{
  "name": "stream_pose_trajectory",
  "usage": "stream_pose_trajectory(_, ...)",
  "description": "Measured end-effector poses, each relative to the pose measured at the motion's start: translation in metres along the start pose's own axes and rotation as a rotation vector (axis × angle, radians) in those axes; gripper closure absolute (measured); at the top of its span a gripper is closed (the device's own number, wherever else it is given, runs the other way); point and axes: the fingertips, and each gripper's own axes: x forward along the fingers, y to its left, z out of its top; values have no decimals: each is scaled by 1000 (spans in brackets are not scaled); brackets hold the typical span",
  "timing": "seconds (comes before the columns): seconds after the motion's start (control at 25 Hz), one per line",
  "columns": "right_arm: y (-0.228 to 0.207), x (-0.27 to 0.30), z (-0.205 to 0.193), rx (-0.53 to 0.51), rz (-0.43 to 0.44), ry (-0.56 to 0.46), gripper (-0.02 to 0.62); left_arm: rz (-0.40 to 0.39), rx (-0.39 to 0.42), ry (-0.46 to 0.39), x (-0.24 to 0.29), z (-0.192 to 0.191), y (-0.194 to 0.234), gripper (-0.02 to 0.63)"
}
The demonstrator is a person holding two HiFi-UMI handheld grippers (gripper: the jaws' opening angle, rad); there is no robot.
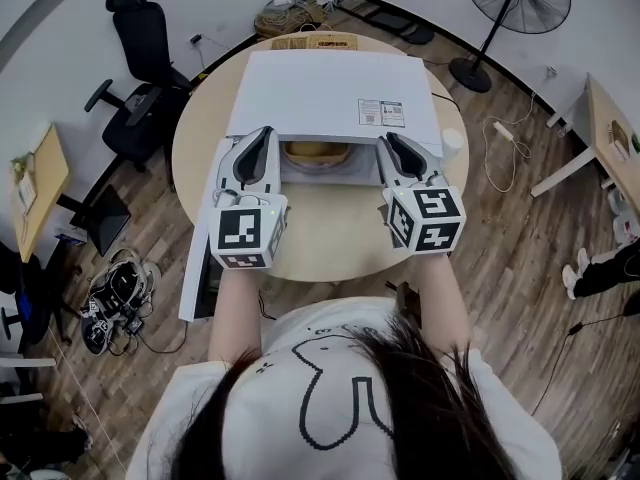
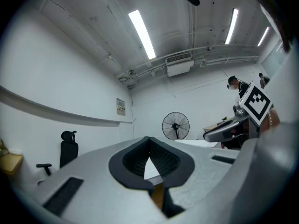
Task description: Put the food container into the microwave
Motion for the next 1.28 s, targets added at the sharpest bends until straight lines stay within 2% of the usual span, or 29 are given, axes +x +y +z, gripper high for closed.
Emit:
stream_pose_trajectory(0.24, -3, -22, 33, -32, 9, -91, 532, -16, 12, -12, 2, 5, -2, 597)
stream_pose_trajectory(0.52, -3, -37, 64, -164, -25, -152, 553, -16, 23, -29, 2, 18, 3, 597)
stream_pose_trajectory(0.68, -6, -42, 76, -187, -30, -188, 557, -10, 40, -50, 1, 27, 9, 597)
stream_pose_trajectory(0.96, -15, -56, 83, -251, -56, -223, 560, 20, 52, -69, -6, 36, 23, 597)
stream_pose_trajectory(1.28, -15, -59, 78, -239, -50, -218, 566, 26, 49, -73, -12, 36, 27, 597)
